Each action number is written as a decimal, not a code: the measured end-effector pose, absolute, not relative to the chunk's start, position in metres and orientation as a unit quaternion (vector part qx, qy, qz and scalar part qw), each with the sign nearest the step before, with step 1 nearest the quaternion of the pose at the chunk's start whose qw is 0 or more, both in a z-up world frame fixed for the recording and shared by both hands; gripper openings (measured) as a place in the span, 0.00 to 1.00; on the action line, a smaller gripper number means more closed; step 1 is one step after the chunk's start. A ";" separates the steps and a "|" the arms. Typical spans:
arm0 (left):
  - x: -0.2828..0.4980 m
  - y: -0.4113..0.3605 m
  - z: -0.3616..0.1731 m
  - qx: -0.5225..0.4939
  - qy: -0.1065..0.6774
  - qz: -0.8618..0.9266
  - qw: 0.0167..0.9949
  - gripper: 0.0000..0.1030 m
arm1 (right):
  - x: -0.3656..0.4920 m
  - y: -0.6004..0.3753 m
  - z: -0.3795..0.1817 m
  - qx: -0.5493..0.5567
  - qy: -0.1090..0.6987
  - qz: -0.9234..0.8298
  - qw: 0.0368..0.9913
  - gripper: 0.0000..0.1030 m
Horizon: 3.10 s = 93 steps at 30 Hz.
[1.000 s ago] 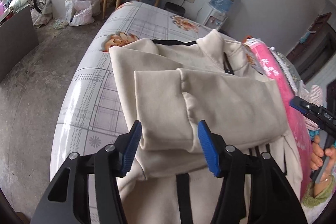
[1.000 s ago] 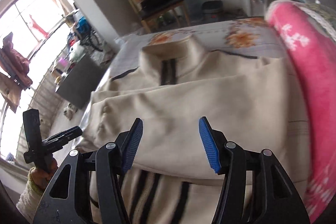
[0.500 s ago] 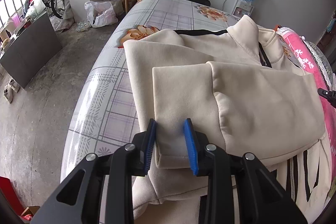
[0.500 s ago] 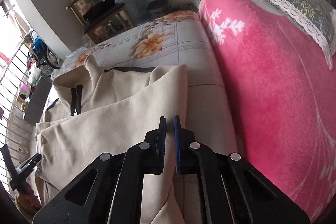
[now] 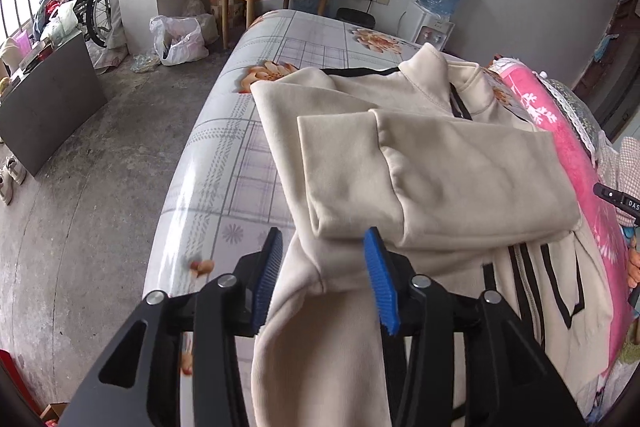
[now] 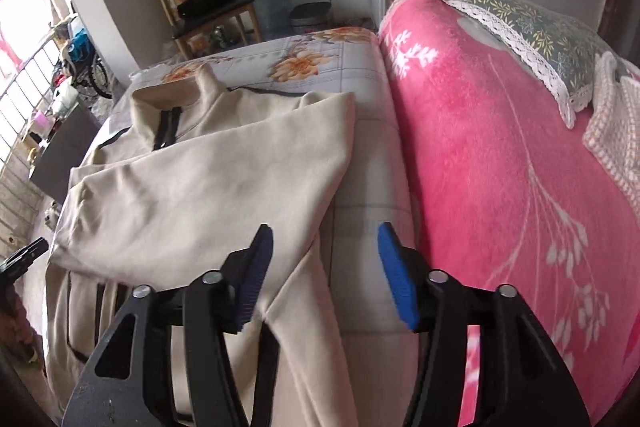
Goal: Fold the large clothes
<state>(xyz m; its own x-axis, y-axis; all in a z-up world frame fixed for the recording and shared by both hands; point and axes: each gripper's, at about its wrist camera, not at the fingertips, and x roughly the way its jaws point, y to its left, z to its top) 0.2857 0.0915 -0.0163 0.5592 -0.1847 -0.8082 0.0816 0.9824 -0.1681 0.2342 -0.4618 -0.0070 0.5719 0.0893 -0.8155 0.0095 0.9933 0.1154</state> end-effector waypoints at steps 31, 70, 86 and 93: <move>0.065 0.097 -0.057 -0.097 0.485 -0.043 0.868 0.53 | 0.020 -0.469 -0.053 0.171 0.511 0.074 0.840 0.42; 0.011 0.133 -0.059 -0.119 0.523 -0.068 0.841 0.18 | -0.086 -0.448 -0.076 0.232 0.539 0.094 0.804 0.23; 0.003 0.124 -0.062 -0.116 0.518 -0.051 0.846 0.16 | -0.086 -0.437 -0.077 0.198 0.546 0.093 0.809 0.06; -0.003 0.129 -0.020 -0.150 0.462 -0.094 0.869 0.05 | -0.089 -0.448 -0.056 0.245 0.503 0.122 0.820 0.03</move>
<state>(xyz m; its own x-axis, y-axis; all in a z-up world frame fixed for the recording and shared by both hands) -0.0028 0.1294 -0.0202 0.5557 -0.3028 -0.7743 0.0254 0.9371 -0.3483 -0.0890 -0.4483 -0.0562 0.4643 0.4466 -0.7648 0.0470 0.8499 0.5249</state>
